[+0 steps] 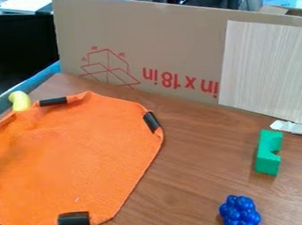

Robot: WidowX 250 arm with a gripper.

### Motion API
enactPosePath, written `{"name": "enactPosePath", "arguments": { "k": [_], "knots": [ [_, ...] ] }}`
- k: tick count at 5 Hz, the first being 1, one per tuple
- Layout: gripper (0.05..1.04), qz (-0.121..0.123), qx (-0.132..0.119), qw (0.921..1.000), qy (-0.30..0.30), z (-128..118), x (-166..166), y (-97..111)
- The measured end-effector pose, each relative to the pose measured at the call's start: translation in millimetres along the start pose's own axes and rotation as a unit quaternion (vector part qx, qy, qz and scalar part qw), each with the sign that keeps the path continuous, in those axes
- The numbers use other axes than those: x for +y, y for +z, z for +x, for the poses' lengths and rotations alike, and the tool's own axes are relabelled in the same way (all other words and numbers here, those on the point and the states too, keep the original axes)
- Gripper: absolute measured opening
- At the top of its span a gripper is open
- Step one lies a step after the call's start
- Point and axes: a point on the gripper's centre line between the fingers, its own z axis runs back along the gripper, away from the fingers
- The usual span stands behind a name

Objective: Unfold the cloth from top right to bottom left

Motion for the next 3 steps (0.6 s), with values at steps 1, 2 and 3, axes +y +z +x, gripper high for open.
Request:
{"name": "enactPosePath", "arguments": {
  "k": [1, 2, 3],
  "knots": [
    [0.775, 0.008, 0.018, 0.9988, -0.045, 4, -12, 9],
    [0.991, -0.006, -0.002, 0.9957, -0.092, 12, -32, 22],
    [1.001, -0.022, -0.021, 0.9919, -0.124, 20, -62, 39]
  ]
}}
